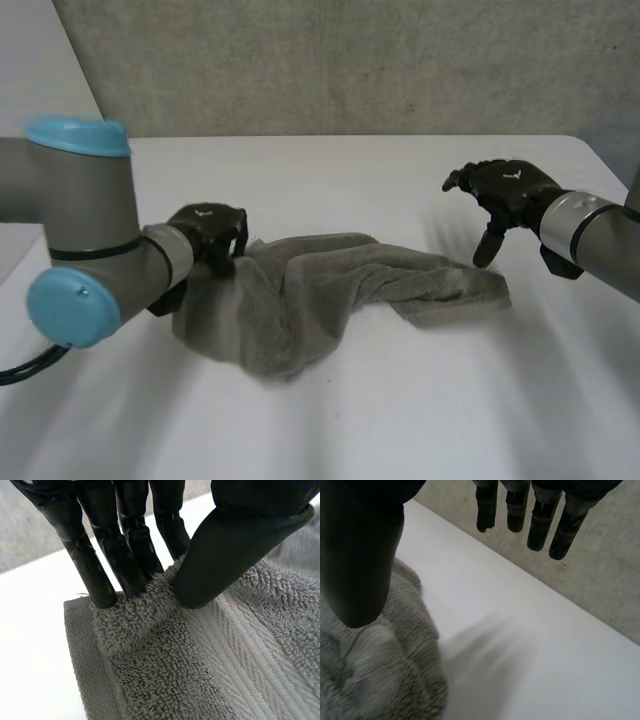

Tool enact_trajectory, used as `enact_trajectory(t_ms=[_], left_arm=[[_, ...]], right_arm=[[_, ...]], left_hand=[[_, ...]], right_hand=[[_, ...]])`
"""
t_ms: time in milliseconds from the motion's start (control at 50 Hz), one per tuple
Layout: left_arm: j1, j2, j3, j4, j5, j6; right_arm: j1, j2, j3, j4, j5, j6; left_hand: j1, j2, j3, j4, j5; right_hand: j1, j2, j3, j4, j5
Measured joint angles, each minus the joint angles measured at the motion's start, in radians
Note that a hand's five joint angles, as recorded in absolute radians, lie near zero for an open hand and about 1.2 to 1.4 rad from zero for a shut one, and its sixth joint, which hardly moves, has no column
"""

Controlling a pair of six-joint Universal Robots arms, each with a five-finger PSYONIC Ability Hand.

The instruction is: Fold the towel.

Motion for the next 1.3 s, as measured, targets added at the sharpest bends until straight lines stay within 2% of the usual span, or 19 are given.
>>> enact_trajectory(t_ms=[160,420,660,740,800,880,920,1000,1140,1300], left_arm=[[-0.003,0.148,-0.085,0.002,0.005,0.021],[-0.017,0.32,-0.283,0.005,0.004,0.202],[-0.024,0.462,-0.42,0.023,0.005,0.216],[-0.024,0.492,-0.447,0.045,0.006,0.217],[-0.022,0.501,-0.459,0.072,0.006,0.218],[-0.016,0.483,-0.444,0.098,0.006,0.22],[-0.013,0.457,-0.422,0.114,0.005,0.222],[-0.007,0.382,-0.331,0.138,0.003,0.239],[0.005,0.148,0.094,0.185,-0.014,0.304],[0.013,-0.053,0.566,0.272,-0.06,0.322]], right_arm=[[0.0,0.048,-0.119,0.079,0.0,0.002],[0.019,0.261,-0.448,0.378,-0.019,-0.025],[0.029,0.399,-0.564,0.49,-0.009,-0.067],[0.033,0.42,-0.564,0.491,-0.003,-0.075],[0.044,0.44,-0.564,0.487,0.011,-0.1],[0.061,0.454,-0.577,0.478,0.042,-0.138],[0.075,0.456,-0.604,0.463,0.076,-0.164],[0.095,0.453,-0.672,0.415,0.13,-0.186],[0.135,0.388,-0.831,0.104,0.2,-0.176],[0.156,0.283,-0.759,-0.21,0.258,-0.169]], left_hand=[[-0.001,0.001,0.002,0.001,0.001],[-0.001,0.002,0.002,0.001,0.002],[-0.001,0.002,0.002,0.002,0.002],[-0.001,0.002,0.002,0.002,0.002],[-0.001,0.002,0.002,0.003,0.002],[-0.001,0.002,0.002,0.003,0.002],[-0.001,0.002,0.002,0.003,0.002],[-0.001,0.002,0.003,0.003,0.002],[-0.001,0.003,0.004,0.003,0.002],[-0.001,0.003,0.004,0.004,0.002]], right_hand=[[0.0,0.0,0.0,0.0,0.0],[0.0,0.0,0.0,0.0,0.0],[0.032,0.014,0.022,0.013,0.03],[0.186,0.156,0.173,0.161,0.2],[0.581,0.565,0.57,0.539,0.573],[0.995,0.989,0.977,0.965,0.994],[1.061,1.07,1.069,1.068,1.083],[1.062,1.071,1.073,1.079,1.086],[1.066,1.071,1.08,1.079,1.086],[1.069,1.071,1.082,1.079,1.091]])
